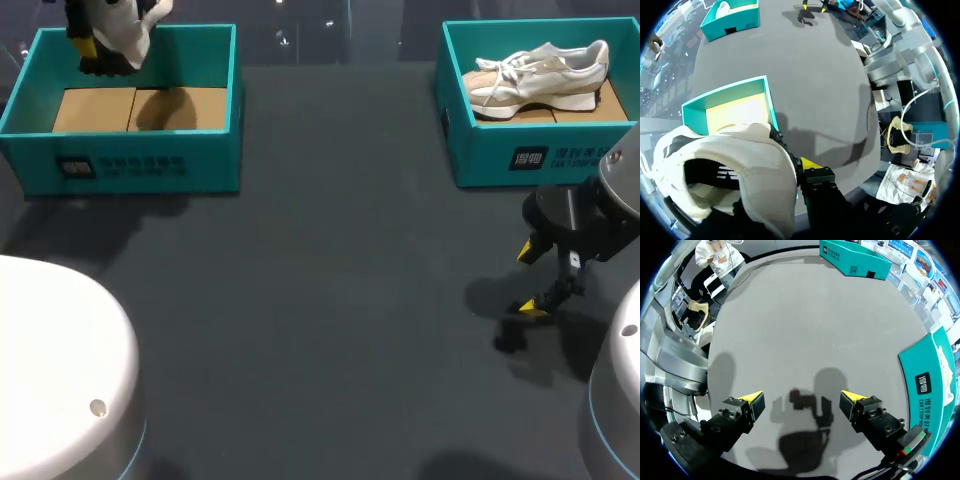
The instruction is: Take the shoe out of the shoebox, open the shoe tongue, remove and reinsert the insole, then place the shoe into the shoebox
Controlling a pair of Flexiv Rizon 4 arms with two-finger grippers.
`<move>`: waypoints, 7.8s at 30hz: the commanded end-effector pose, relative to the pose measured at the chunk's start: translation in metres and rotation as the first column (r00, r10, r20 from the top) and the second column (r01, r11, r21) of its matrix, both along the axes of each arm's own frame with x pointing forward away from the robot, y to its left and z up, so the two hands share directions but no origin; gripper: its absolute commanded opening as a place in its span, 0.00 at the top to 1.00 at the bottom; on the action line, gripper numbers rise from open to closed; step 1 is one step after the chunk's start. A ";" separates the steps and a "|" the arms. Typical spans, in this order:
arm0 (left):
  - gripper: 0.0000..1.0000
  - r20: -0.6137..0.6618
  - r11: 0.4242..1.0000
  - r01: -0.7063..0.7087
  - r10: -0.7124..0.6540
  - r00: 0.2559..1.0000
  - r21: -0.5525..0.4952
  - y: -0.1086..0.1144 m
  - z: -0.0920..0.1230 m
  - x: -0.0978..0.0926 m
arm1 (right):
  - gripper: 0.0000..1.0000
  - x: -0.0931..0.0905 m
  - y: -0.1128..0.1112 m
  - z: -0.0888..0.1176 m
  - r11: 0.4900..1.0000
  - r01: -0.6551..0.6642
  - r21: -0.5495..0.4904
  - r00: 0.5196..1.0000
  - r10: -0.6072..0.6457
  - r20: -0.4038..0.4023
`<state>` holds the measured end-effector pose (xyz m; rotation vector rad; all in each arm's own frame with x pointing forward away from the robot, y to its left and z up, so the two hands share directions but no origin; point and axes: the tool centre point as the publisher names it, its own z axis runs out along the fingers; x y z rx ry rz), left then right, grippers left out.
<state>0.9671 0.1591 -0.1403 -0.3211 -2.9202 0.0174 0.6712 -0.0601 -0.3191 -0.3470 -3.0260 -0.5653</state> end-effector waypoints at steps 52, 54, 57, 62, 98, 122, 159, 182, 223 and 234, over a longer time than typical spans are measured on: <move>1.00 -0.025 0.210 0.973 -0.977 0.213 0.094 0.136 -0.022 0.082 | 0.00 -0.001 0.000 0.000 1.000 0.001 -0.001 1.000 -0.001 0.001; 1.00 -0.023 0.164 0.981 -0.986 0.167 0.105 0.137 -0.027 0.080 | 0.00 -0.001 0.000 0.000 1.000 0.001 -0.001 1.000 -0.001 0.001; 1.00 -0.024 0.134 0.984 -0.990 0.138 0.117 0.139 -0.038 0.083 | 0.00 -0.001 0.000 0.000 1.000 0.001 -0.001 1.000 -0.001 0.001; 1.00 -0.027 0.128 0.986 -0.991 0.132 0.108 0.145 -0.051 0.084 | 0.00 -0.001 0.000 0.000 1.000 0.001 -0.001 1.000 -0.001 0.001; 1.00 -0.080 0.141 0.987 -0.986 0.147 0.073 0.135 -0.133 0.098 | 0.00 -0.001 0.000 0.000 1.000 0.001 -0.001 1.000 -0.001 0.001; 1.00 -0.096 0.081 0.996 -0.992 0.083 0.021 0.121 -0.177 0.067 | 0.00 -0.001 0.000 0.000 1.000 0.001 -0.001 1.000 -0.001 0.001; 1.00 -0.093 0.153 0.984 -0.983 0.161 0.091 0.112 -0.223 0.073 | 0.00 -0.001 0.000 0.000 1.000 0.001 -0.001 1.000 -0.001 0.001; 0.55 0.013 0.167 0.982 -0.986 0.167 0.084 0.115 -0.215 0.078 | 0.00 -0.001 0.000 0.000 1.000 0.001 -0.001 1.000 -0.001 0.001; 0.00 0.138 0.178 0.983 -0.976 0.170 0.046 0.119 -0.034 0.041 | 0.00 -0.001 0.000 0.000 1.000 0.001 -0.001 1.000 -0.001 0.001; 0.00 0.133 0.152 0.988 -0.980 0.149 0.017 0.121 -0.028 0.037 | 0.00 -0.001 0.000 0.000 1.000 0.001 -0.001 1.000 -0.001 0.001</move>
